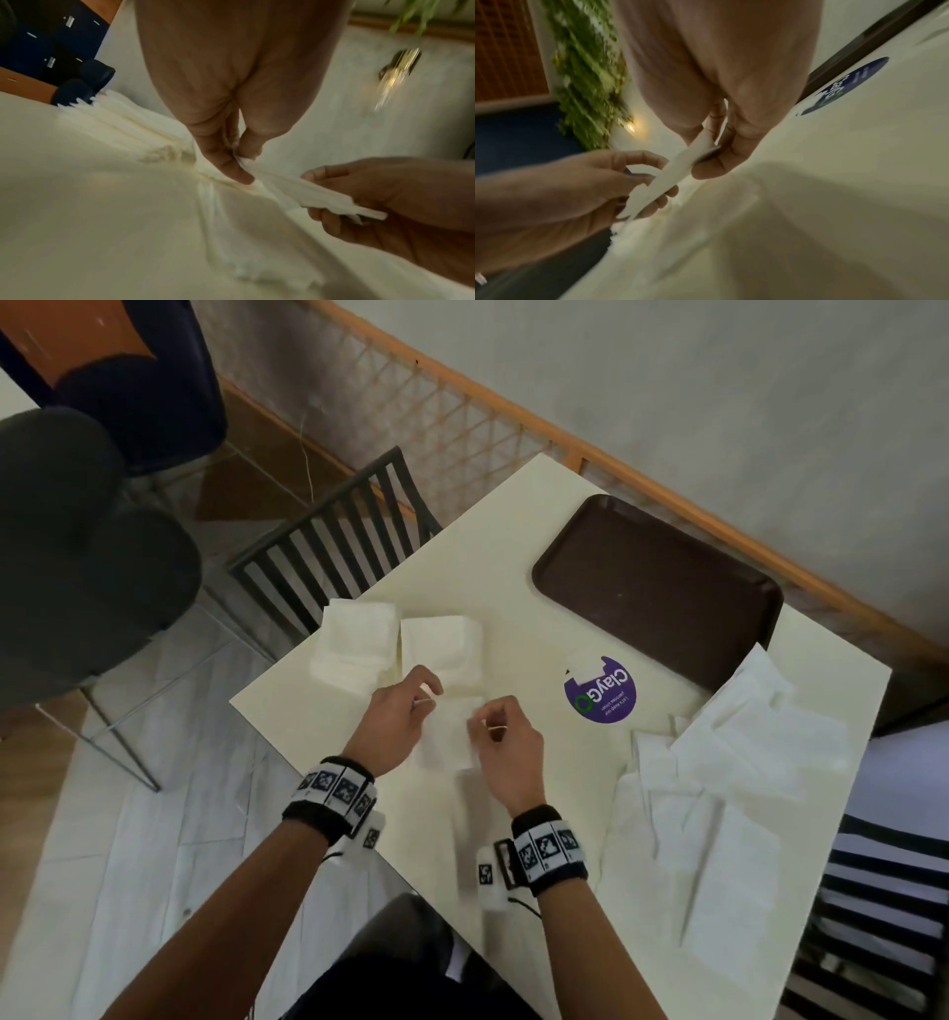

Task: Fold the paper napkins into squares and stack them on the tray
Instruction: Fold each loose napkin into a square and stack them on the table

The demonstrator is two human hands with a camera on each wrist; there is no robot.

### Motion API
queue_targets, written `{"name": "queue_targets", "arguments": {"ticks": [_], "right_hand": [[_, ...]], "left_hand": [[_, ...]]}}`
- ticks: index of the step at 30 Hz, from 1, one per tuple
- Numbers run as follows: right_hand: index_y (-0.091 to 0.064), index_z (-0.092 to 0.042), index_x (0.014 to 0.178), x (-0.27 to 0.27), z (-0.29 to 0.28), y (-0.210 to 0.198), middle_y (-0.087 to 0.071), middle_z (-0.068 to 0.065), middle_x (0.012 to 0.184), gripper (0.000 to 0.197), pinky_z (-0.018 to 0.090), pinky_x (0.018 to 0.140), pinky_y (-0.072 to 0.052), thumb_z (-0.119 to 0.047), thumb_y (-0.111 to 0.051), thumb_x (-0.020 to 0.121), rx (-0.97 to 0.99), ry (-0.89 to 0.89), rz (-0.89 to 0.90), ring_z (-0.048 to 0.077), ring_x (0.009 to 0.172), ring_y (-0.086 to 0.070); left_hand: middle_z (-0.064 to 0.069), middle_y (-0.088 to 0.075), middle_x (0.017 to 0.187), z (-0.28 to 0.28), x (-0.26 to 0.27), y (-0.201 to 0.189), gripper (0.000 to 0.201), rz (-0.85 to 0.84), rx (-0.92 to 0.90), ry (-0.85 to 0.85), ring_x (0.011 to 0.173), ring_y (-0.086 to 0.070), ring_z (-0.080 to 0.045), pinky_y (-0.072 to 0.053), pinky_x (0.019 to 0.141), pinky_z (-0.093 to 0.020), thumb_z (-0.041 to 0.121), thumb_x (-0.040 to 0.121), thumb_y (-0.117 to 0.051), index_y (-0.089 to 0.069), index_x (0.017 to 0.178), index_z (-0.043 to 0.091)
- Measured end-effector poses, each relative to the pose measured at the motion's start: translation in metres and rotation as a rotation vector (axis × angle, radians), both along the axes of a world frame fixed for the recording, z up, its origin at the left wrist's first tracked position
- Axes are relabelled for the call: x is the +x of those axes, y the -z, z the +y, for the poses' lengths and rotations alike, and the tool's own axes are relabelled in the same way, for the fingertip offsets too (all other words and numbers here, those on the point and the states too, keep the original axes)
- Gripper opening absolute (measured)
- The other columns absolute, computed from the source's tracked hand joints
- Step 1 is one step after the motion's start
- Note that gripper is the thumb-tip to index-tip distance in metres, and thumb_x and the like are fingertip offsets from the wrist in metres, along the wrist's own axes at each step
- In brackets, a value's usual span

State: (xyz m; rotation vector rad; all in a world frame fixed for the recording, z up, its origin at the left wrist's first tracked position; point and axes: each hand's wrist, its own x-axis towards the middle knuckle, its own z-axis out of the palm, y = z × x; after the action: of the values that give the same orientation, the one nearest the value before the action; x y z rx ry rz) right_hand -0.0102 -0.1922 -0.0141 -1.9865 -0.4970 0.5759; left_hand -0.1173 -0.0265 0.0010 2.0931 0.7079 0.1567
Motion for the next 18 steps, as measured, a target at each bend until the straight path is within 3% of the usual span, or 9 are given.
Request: {"name": "queue_targets", "arguments": {"ticks": [1,3,6,8,11,14,17,18], "right_hand": [[-0.066,-0.017,0.099,0.001,0.006,0.006,-0.075,-0.007,0.088,0.008,0.021,0.073,-0.054,-0.011,-0.07,0.1,-0.037,0.0,-0.022,0.005,0.077,-0.068],[-0.067,-0.015,0.099,0.002,0.013,0.015,-0.074,-0.002,0.089,0.004,0.038,0.079,-0.061,-0.012,-0.067,0.097,-0.112,-0.035,-0.052,0.016,0.081,-0.07],[-0.062,-0.016,0.101,0.007,0.008,0.011,-0.07,0.004,0.095,0.005,0.051,0.083,-0.06,-0.017,-0.065,0.097,-0.193,-0.133,-0.107,0.03,0.087,-0.068],[-0.058,-0.02,0.103,0.013,-0.013,-0.008,-0.065,0.003,0.099,0.009,0.051,0.081,-0.06,-0.02,-0.065,0.098,-0.213,-0.158,-0.172,0.031,0.086,-0.068],[-0.058,-0.026,0.107,0.032,-0.07,-0.033,-0.065,-0.002,0.106,0.01,0.048,0.082,-0.061,-0.023,-0.065,0.101,-0.272,-0.12,-0.251,0.027,0.092,-0.069],[-0.061,-0.024,0.118,0.062,-0.147,-0.043,-0.067,0.003,0.119,0.017,0.045,0.088,-0.057,-0.028,-0.068,0.102,-0.464,-0.067,-0.313,0.03,0.107,-0.067],[-0.058,-0.024,0.131,0.092,-0.22,-0.042,-0.059,0.011,0.133,0.035,0.054,0.099,-0.053,-0.036,-0.071,0.101,-0.778,0.048,-0.302,0.041,0.124,-0.058],[-0.055,-0.026,0.136,0.097,-0.239,-0.039,-0.053,0.013,0.139,0.042,0.058,0.102,-0.052,-0.041,-0.072,0.1,-0.854,0.083,-0.249,0.042,0.128,-0.053]], "left_hand": [[-0.007,-0.07,0.098,0.001,0.003,0.011,0.022,0.049,0.043,0.003,0.089,-0.066,-0.028,-0.054,0.078,-0.033,-0.001,0.104,-0.056,-0.061,0.113,0.019],[-0.011,-0.064,0.115,-0.003,0.007,0.029,0.021,0.145,0.168,0.033,0.106,-0.062,-0.035,-0.054,0.094,-0.046,-0.002,0.1,-0.06,-0.064,0.116,0.012],[-0.016,-0.057,0.121,-0.02,0.008,0.042,0.024,0.201,0.414,0.007,0.106,-0.053,-0.042,-0.054,0.087,-0.058,0.002,0.091,-0.072,-0.066,0.113,0.009],[-0.017,-0.054,0.128,-0.036,0.008,0.033,0.03,0.187,0.503,-0.06,0.113,-0.048,-0.041,-0.053,0.084,-0.056,0.007,0.086,-0.077,-0.066,0.114,0.012],[-0.01,-0.056,0.128,-0.066,0.004,0.018,0.025,0.144,0.453,-0.067,0.116,-0.047,-0.038,-0.049,0.092,-0.052,0.014,0.092,-0.076,-0.069,0.115,0.018],[0.001,-0.065,0.111,-0.108,0.0,0.008,0.011,0.083,0.312,0.007,0.104,-0.056,-0.028,-0.053,0.093,-0.046,0.015,0.097,-0.07,-0.068,0.103,0.024],[0.006,-0.067,0.101,-0.164,0.018,0.004,0.003,0.111,0.162,0.097,0.098,-0.06,-0.021,-0.055,0.09,-0.046,0.026,0.1,-0.068,-0.066,0.1,0.024],[0.005,-0.067,0.106,-0.185,0.031,0.005,0.014,0.155,0.161,0.125,0.104,-0.06,-0.022,-0.054,0.093,-0.044,0.036,0.101,-0.067,-0.066,0.105,0.023]]}}
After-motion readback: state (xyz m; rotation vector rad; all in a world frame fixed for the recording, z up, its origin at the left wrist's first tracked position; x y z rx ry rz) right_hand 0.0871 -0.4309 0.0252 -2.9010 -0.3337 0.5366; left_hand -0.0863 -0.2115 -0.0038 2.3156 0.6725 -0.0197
